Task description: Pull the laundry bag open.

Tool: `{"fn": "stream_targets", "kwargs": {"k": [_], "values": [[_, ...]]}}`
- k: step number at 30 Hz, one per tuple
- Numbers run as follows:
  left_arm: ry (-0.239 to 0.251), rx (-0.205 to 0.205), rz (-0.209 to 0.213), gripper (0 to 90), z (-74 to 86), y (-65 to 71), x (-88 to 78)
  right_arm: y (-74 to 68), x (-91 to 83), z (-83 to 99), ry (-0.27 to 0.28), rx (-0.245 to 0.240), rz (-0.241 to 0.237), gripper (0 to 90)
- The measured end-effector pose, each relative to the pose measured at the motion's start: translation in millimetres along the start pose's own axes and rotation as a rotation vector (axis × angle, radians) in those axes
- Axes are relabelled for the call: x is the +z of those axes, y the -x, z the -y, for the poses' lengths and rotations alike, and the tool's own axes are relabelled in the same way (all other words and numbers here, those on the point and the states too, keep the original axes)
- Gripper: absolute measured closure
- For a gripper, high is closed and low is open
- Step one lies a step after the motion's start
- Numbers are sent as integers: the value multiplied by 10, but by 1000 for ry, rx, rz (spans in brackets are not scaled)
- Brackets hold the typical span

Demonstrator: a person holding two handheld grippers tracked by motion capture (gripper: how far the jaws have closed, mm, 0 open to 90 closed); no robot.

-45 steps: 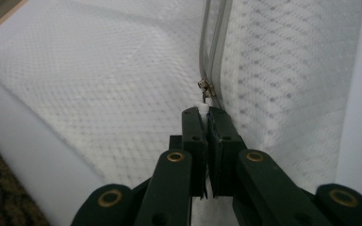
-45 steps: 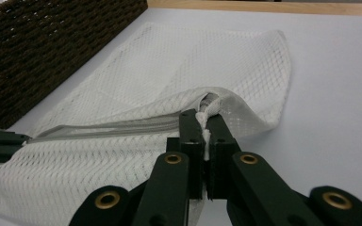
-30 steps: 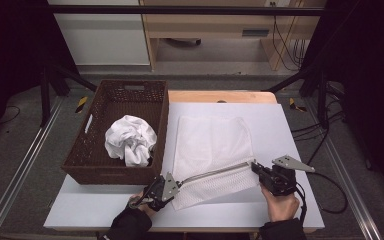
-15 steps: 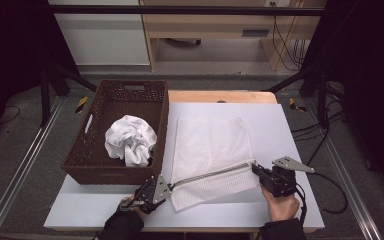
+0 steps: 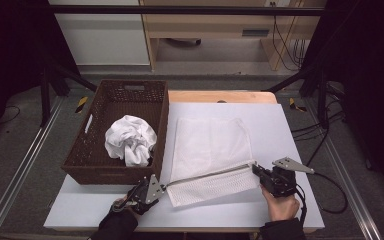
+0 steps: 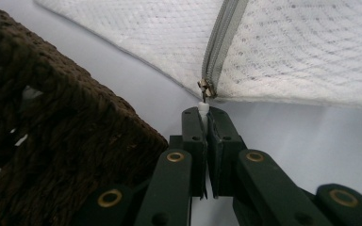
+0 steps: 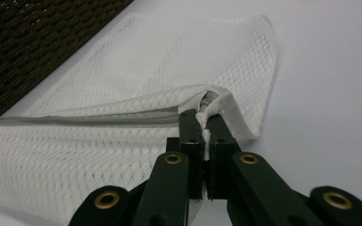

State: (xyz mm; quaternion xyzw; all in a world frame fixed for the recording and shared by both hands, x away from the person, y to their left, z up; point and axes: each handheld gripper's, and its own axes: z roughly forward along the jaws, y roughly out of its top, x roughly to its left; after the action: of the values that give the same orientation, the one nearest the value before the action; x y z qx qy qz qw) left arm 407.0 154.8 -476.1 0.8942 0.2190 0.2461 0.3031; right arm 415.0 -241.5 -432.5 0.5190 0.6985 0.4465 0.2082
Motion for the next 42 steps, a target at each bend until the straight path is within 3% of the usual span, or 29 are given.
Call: {"fn": "stream_targets", "kwargs": {"k": [3,5,9,12,15,19,23,28,34,42], "values": [[-7,-34,4,850,24,-22,19,7,42,52,-29,-3,-20,859],[9,-87,22,849,42,-45,22,16,76,102,-59,-9,-33,830],[21,-122,34,836,66,-54,5,56,142,248,-136,-12,-31,777],[54,-158,47,792,86,-42,-24,75,172,317,-173,-9,-33,700],[84,-212,51,746,110,-43,-82,69,212,380,-214,-50,-24,613],[120,-251,48,654,126,3,-171,57,173,399,-176,-74,-22,508],[144,-292,59,559,133,86,-230,54,80,372,-97,-87,-16,446],[150,-340,83,513,117,227,-185,42,24,264,-26,-94,2,465],[122,-350,112,520,104,319,-77,85,163,61,-13,-91,41,500],[118,-325,97,678,81,337,-37,178,546,57,-140,-108,73,560]]}}
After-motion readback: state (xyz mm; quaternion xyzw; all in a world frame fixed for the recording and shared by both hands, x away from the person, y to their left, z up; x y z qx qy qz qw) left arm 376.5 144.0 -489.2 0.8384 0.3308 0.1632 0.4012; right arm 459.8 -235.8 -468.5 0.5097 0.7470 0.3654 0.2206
